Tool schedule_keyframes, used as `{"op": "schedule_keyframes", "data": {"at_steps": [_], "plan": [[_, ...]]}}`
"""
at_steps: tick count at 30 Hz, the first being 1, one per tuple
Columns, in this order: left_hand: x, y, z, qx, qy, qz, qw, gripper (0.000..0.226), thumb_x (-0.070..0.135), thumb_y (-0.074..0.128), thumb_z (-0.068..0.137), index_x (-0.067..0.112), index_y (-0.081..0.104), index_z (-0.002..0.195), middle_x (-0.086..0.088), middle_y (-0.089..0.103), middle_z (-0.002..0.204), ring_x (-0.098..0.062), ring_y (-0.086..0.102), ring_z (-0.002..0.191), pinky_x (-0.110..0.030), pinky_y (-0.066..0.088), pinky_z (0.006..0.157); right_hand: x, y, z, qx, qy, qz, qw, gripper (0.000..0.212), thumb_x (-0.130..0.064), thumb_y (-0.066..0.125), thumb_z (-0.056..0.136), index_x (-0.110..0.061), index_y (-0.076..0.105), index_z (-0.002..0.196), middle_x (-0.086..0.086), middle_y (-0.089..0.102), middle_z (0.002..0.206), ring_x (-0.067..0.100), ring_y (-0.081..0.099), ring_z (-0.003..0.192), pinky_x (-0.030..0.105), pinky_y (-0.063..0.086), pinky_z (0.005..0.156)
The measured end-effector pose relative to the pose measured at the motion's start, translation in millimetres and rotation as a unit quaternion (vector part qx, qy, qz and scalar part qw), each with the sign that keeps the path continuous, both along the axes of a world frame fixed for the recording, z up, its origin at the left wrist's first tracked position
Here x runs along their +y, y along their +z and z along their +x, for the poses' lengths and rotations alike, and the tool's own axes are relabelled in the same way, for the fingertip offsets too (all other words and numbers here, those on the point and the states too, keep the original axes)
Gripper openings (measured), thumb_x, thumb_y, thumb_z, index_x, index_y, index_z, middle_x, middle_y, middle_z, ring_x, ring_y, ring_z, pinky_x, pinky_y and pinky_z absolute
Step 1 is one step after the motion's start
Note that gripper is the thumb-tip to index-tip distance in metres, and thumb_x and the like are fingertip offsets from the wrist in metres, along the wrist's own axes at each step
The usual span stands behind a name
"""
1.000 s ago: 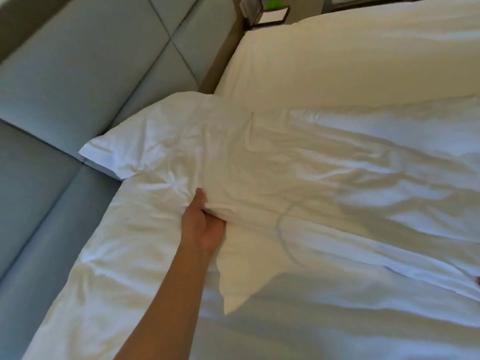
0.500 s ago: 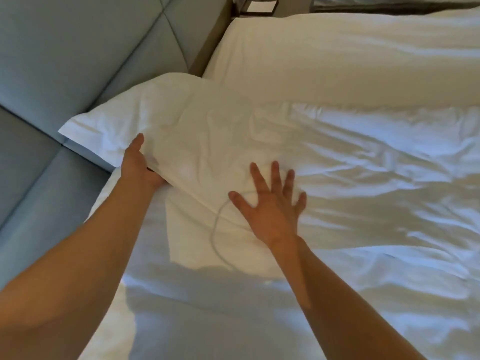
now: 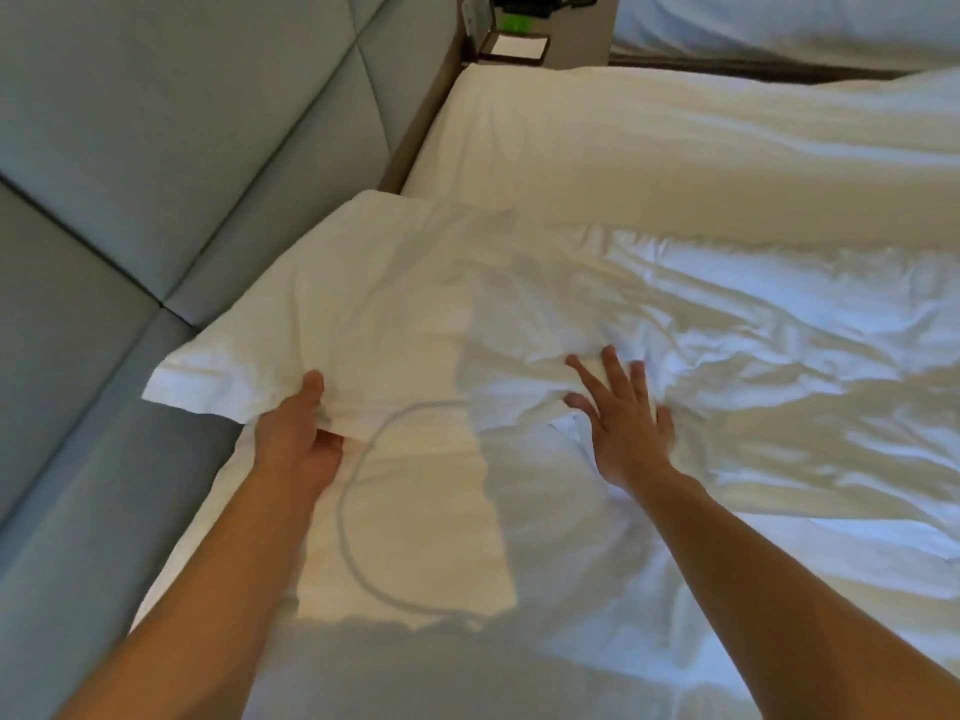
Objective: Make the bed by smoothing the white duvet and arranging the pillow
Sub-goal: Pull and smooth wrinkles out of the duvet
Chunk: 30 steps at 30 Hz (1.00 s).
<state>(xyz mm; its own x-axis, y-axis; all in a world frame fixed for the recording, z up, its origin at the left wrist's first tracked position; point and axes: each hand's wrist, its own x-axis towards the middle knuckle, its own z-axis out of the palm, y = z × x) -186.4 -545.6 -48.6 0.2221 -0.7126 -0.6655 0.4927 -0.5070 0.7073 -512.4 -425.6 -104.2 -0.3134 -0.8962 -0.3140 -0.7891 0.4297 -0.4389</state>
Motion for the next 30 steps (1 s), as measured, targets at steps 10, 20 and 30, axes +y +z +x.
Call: {"op": "schedule_keyframes", "data": {"at_steps": [10,20,30], "plan": [[-43.1,7.0,65.7,-0.638,-0.079,-0.194,0.741,0.066,0.072,0.058,0.083,0.038,0.046,0.139,-0.004,0.055,0.137,-0.023,0.058,0.124,-0.054,0.053,0.098,75.3,53.6,23.9,-0.181,-0.374,-0.192,0.889,0.047,-0.062,0.064,0.093,-0.017,0.072,0.102,0.003,0.074,0.103,0.026,0.068,0.096,0.052,0.056,0.09],[-183.7,65.4,-71.3,-0.629,-0.445,-0.05,0.635,0.092,0.07,0.052,0.093,-0.008,0.05,0.141,-0.032,0.052,0.145,-0.049,0.053,0.128,-0.048,0.044,0.103,61.1,33.2,-30.8,-0.616,-0.664,-0.083,0.416,0.088,-0.077,0.074,0.074,-0.002,0.063,0.119,0.013,0.071,0.107,0.027,0.07,0.092,0.039,0.055,0.096],[-232.2,26.9,-116.8,-0.421,-0.243,-0.136,0.863,0.062,0.042,0.059,0.096,0.004,0.05,0.144,-0.014,0.058,0.142,-0.033,0.058,0.128,-0.037,0.048,0.102,-29.3,45.4,-144.4,-0.548,-0.61,-0.31,0.48,0.061,-0.037,0.079,0.093,-0.025,0.054,0.147,0.002,0.066,0.138,0.024,0.071,0.109,0.048,0.062,0.088]]}}
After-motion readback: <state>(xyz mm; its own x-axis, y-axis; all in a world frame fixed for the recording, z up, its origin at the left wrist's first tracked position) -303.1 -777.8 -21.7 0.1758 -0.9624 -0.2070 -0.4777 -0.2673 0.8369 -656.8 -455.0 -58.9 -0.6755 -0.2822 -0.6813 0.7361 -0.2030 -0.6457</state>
